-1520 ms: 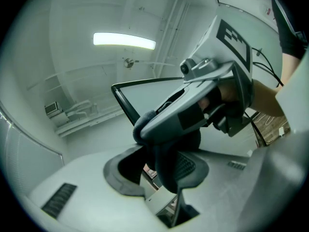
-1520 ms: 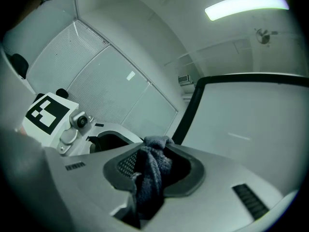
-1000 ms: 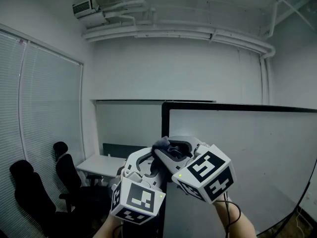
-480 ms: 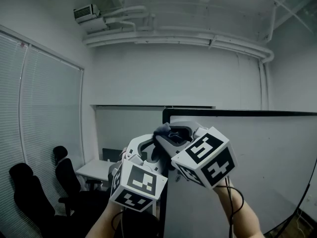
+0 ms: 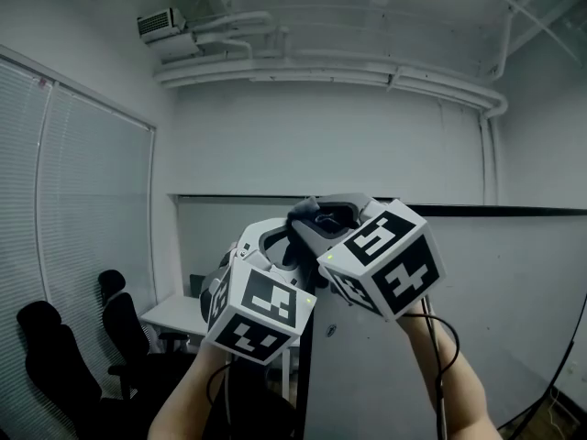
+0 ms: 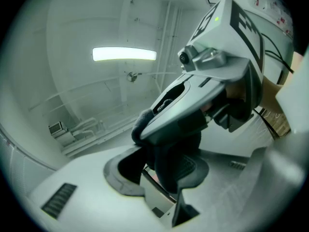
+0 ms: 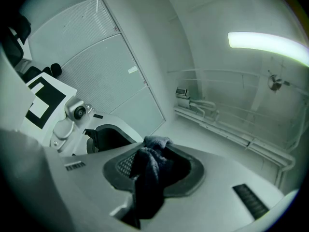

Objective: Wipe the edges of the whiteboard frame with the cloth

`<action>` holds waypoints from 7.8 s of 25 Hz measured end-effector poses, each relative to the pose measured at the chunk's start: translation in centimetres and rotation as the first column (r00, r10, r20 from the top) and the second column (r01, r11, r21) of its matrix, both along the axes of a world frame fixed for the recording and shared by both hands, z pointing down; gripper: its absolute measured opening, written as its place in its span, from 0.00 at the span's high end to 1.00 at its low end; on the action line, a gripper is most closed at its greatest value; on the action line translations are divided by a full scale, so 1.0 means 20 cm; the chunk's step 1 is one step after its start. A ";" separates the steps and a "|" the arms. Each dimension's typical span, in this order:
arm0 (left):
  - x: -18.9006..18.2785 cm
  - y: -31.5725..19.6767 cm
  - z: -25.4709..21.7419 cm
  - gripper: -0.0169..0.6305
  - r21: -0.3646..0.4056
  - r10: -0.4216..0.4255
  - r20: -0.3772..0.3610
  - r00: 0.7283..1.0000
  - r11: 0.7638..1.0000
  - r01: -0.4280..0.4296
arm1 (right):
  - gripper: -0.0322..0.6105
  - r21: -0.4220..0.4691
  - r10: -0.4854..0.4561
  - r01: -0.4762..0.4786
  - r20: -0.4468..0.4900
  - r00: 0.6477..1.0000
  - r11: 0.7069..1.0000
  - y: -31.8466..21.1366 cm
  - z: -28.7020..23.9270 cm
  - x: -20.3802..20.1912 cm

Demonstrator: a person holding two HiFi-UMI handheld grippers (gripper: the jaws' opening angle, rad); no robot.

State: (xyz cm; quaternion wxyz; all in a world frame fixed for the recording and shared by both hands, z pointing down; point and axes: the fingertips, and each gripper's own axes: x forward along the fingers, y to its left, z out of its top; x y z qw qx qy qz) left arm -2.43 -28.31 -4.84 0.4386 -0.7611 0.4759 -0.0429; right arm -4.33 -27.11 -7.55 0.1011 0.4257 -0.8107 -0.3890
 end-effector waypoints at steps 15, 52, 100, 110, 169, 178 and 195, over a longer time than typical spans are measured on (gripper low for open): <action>-0.02 0.05 -0.01 0.77 0.147 -0.088 -0.018 0.996 0.985 0.089 | 0.79 0.047 -0.015 0.015 -0.008 1.000 0.999 0.07 0.01 -0.02; -0.03 0.06 0.40 0.79 0.073 -0.189 0.095 0.977 0.981 0.182 | 0.79 -0.070 -0.073 0.079 0.088 0.993 0.994 0.06 0.40 0.00; 0.01 0.05 1.12 0.80 -0.111 -0.197 0.214 0.957 0.968 0.225 | 0.79 -0.290 -0.083 0.145 0.214 0.973 0.946 0.02 1.13 0.06; -0.01 0.05 1.30 0.80 -0.165 -0.197 0.225 0.954 0.957 0.237 | 0.79 -0.341 -0.077 0.149 0.215 0.974 0.928 0.02 1.29 0.03; -0.02 0.07 2.20 0.79 -0.501 -0.140 0.243 0.960 0.829 0.248 | 0.80 -0.605 0.049 0.101 0.226 0.973 0.789 0.01 2.18 0.02; -0.02 0.07 2.33 0.79 -0.546 -0.122 0.261 0.958 0.799 0.251 | 0.80 -0.654 0.067 0.090 0.210 0.975 0.752 0.01 2.31 0.01; -0.02 0.08 2.52 0.79 -0.583 -0.113 0.267 0.957 0.772 0.254 | 0.81 -0.721 0.096 0.095 0.219 0.971 0.686 0.01 2.51 0.02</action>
